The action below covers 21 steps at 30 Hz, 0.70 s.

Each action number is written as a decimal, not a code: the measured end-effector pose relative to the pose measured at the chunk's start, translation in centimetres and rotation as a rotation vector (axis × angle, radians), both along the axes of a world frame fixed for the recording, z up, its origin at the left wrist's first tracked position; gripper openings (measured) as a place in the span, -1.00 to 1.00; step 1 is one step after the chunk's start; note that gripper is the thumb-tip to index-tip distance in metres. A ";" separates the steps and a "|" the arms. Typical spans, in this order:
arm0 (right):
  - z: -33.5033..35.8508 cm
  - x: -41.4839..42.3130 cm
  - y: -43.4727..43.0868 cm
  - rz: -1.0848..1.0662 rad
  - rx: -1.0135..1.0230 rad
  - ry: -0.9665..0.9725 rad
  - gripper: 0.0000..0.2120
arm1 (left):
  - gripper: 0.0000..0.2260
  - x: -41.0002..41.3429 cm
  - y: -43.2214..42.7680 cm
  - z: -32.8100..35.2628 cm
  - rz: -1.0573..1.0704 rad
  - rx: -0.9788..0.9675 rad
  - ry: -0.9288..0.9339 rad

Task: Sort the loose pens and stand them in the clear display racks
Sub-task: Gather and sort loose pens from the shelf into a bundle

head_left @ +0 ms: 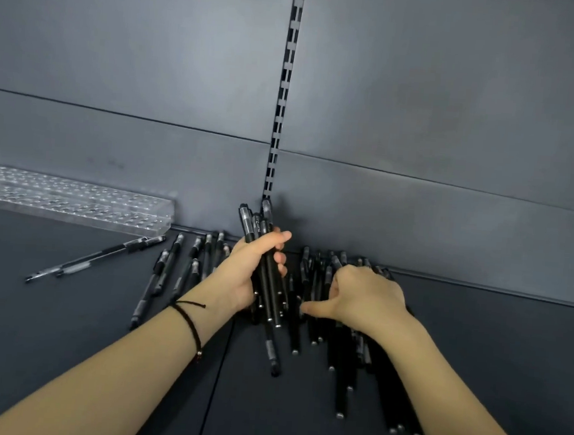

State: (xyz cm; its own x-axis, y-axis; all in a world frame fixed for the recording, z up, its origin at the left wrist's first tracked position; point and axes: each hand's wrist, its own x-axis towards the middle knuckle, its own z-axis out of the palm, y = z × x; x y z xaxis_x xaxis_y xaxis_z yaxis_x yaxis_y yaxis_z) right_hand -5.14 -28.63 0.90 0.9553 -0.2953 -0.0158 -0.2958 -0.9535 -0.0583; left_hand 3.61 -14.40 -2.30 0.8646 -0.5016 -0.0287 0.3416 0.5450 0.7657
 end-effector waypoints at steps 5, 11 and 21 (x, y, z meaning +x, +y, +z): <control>-0.4 0.0 0.0 0.016 -0.004 0.018 -0.46 | -0.87 0.2 0.6 -0.2 -0.021 0.006 -0.005; -0.9 0.4 -0.1 -0.008 -0.007 -0.075 -0.63 | -0.87 0.3 0.7 -0.2 0.006 -0.016 0.032; -0.3 0.3 -0.7 -0.065 0.158 -0.046 -0.61 | -0.85 0.1 0.5 -0.2 -0.014 -0.016 0.062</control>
State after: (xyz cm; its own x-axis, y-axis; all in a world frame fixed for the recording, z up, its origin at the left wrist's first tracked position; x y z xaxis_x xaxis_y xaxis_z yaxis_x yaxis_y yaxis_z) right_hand -4.88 -29.36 0.58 0.9351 -0.3537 -0.0234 -0.3499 -0.9104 -0.2208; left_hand 3.74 -13.90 -2.47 0.8543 -0.5146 -0.0735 0.3956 0.5519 0.7341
